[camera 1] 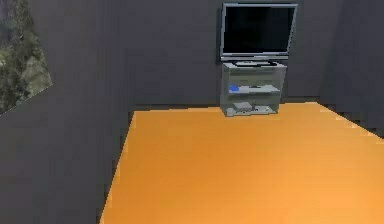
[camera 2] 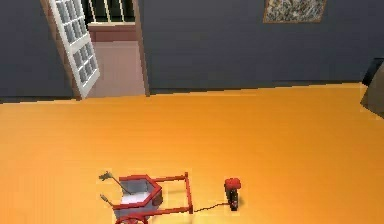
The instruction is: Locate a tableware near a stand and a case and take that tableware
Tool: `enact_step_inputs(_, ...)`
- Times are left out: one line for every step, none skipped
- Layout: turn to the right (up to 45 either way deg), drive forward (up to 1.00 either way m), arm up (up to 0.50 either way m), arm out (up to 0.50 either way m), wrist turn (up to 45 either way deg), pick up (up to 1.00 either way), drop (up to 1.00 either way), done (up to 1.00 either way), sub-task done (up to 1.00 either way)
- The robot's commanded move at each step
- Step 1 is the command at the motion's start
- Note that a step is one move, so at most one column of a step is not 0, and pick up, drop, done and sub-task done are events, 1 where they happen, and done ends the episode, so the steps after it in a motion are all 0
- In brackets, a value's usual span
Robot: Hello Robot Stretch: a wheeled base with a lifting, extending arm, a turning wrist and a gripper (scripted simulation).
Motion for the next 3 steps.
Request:
enact_step_inputs(0.0, 0.55, 0.0, 0.0, 0.0, 0.0, 0.0, 0.0, 0.0)
enact_step_inputs(12.0, 0.0, 0.0, 0.0, 0.0, 0.0, 0.0, 0.0, 0.0)
enact_step_inputs(0.0, 1.0, 0.0, 0.0, 0.0, 0.0, 0.0, 0.0, 0.0)
